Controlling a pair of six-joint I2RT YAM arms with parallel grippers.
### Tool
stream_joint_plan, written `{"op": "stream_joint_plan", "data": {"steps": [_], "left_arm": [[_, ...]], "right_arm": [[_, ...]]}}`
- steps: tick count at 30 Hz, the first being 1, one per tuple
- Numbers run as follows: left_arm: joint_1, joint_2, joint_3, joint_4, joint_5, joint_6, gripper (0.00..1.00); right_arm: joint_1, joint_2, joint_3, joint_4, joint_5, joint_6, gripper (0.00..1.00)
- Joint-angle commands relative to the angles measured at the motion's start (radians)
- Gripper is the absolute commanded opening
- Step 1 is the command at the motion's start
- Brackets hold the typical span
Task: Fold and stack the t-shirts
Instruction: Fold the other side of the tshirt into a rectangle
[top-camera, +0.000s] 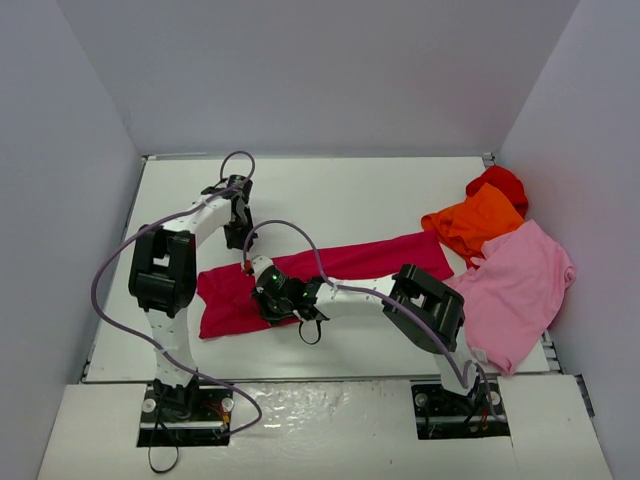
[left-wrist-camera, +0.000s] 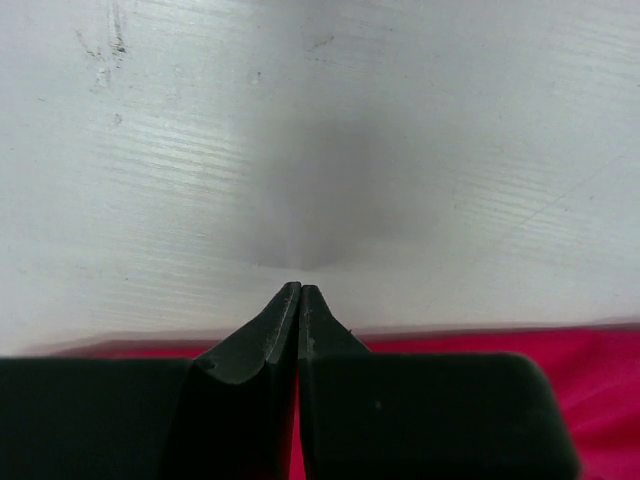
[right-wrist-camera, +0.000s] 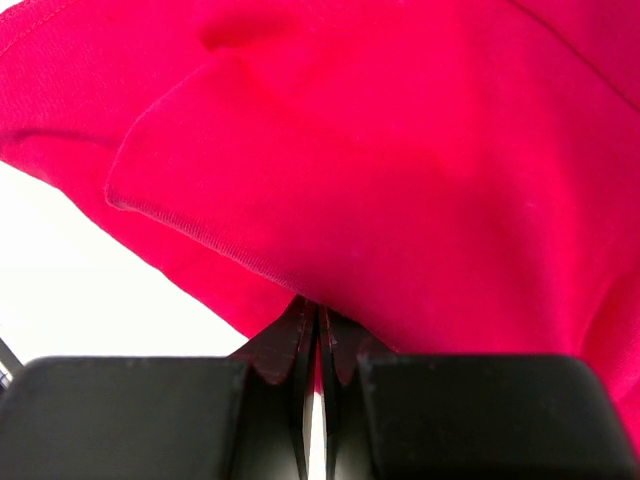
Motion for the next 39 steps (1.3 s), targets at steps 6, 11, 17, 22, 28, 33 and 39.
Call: {"op": "stream_joint_plan", "data": {"steps": [6,11,17,22,28,33,39], "left_arm": [[0.004,-0.345,-0.171,-0.033,0.134,-0.074,0.0],[0.003,-0.476,-0.274,-0.065,0.13,-0.1,0.0],[0.006,-0.417,-0.351,0.002,0.112,-0.107,0.0],[0.006,-0.348,-0.351,0.089,0.087,-0.093,0.0],[0.004,-0.246,-0.291,0.121,0.009,-0.058,0.0],[0.004,-0.151,-0.294,0.105,-0.006,-0.058,0.0],[0.007,-0.024,-0.23,0.093,0.004,-0.043,0.0]], "right_arm": [[0.005,0.04,0.035,-0.08,0.031,0.001,0.0],[0.0,0.049,0.05,-0.077,0.027,-0.003,0.0],[-0.003,0.054,0.073,-0.077,0.018,-0.003,0.0],[-0.006,0.035,0.07,-0.083,0.02,0.001,0.0],[-0.007,0.015,0.069,-0.11,0.024,0.007,0.0],[-0.007,-0.025,0.08,-0.141,0.074,0.012,0.2],[-0.006,-0.082,0.114,-0.171,0.117,0.011,0.31]]}}
